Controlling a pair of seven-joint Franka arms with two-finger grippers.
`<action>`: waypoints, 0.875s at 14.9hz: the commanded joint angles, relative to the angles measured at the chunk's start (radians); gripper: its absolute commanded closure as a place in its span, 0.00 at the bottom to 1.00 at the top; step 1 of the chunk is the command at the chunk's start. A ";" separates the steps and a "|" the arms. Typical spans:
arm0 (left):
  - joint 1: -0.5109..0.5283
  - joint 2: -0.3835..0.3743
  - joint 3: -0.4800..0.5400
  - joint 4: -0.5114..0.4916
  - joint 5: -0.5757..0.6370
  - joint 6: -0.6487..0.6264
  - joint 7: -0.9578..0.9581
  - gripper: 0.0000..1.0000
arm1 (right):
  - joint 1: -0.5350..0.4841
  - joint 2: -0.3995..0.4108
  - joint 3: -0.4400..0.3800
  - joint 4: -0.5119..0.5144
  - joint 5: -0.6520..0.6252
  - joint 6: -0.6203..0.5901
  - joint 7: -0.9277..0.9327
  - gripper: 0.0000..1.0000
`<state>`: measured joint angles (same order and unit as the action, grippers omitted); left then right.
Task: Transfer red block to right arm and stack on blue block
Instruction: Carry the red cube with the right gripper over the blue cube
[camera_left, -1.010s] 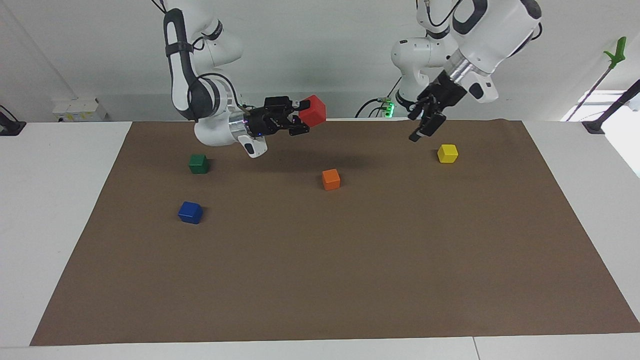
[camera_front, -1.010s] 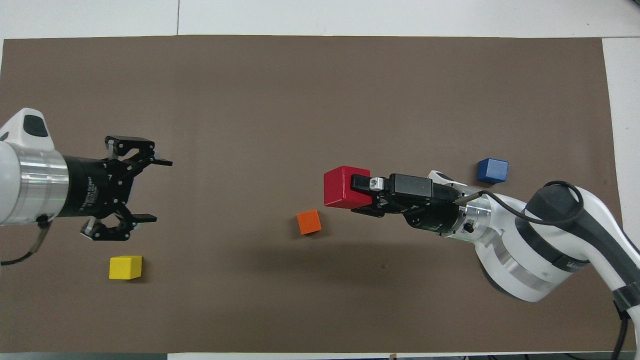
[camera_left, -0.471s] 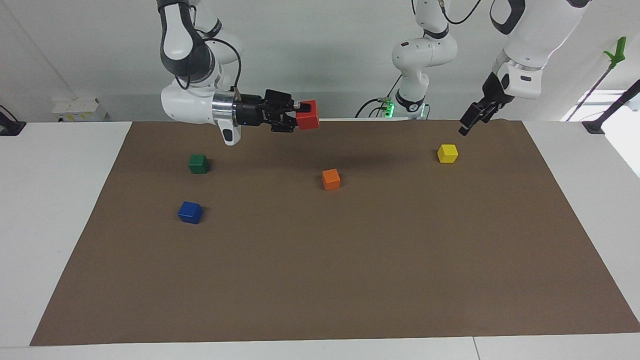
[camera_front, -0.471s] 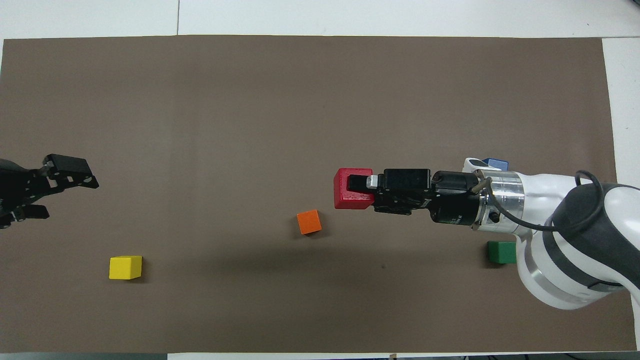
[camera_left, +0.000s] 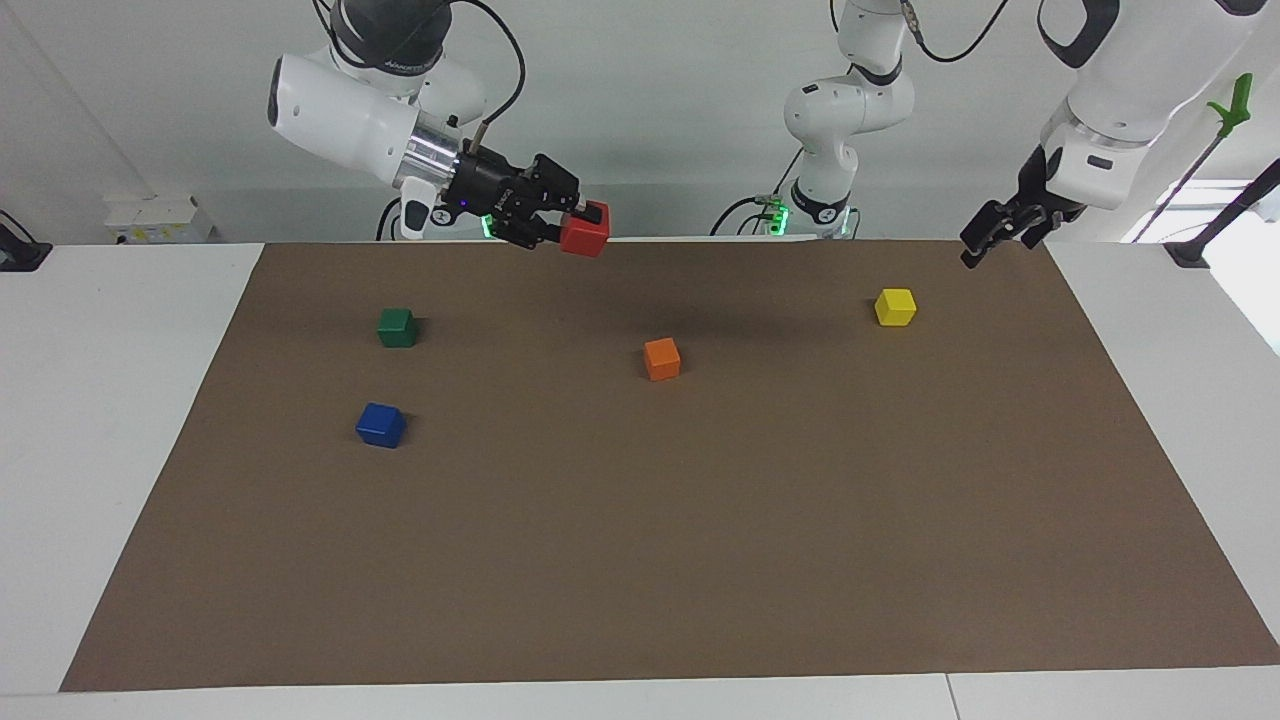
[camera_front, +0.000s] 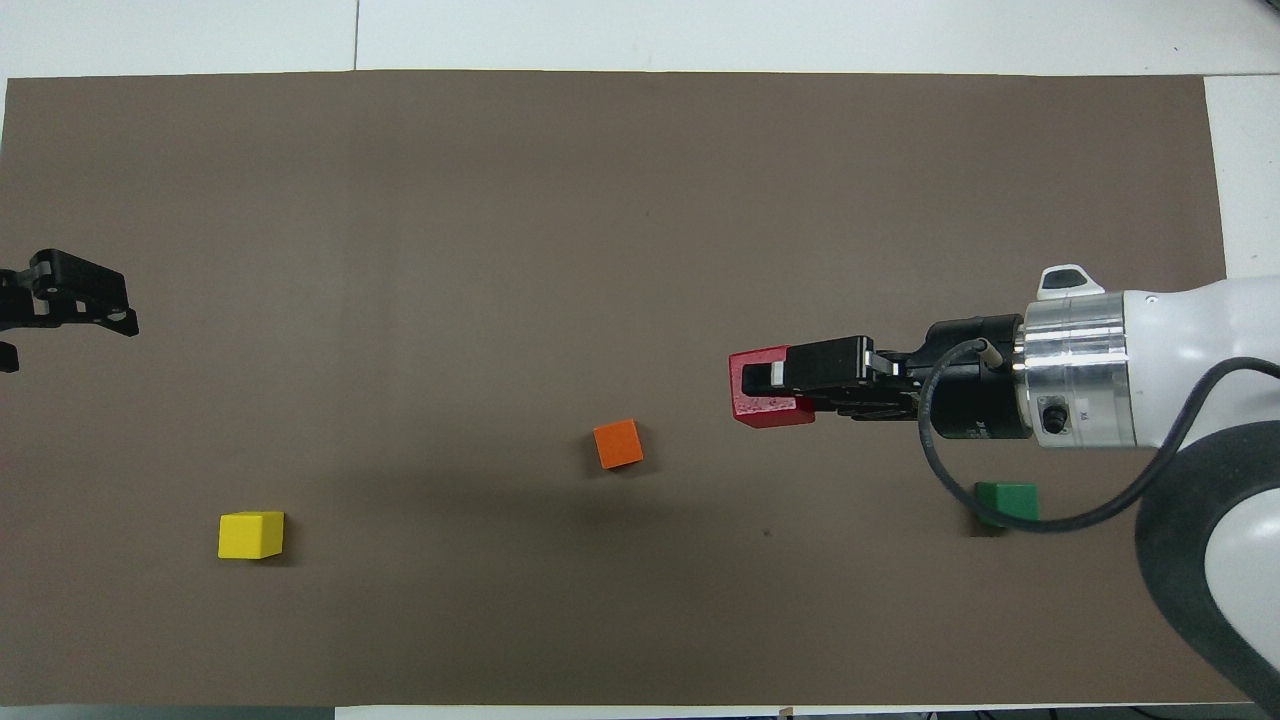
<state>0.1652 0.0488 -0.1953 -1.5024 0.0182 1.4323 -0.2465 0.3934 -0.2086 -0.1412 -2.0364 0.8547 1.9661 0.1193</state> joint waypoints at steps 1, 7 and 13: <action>-0.087 0.054 0.065 0.067 0.039 -0.053 0.120 0.00 | -0.022 0.017 0.005 0.048 -0.284 -0.022 0.055 1.00; -0.450 -0.079 0.456 -0.134 0.025 -0.078 0.173 0.00 | -0.089 0.020 0.009 0.028 -0.790 -0.041 0.054 1.00; -0.441 -0.172 0.404 -0.263 0.026 0.120 0.191 0.00 | -0.171 0.158 0.009 0.012 -0.988 -0.026 0.068 1.00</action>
<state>-0.2753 -0.0994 0.2433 -1.7339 0.0274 1.4897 -0.0624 0.2552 -0.0997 -0.1419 -2.0299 -0.0790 1.9311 0.1654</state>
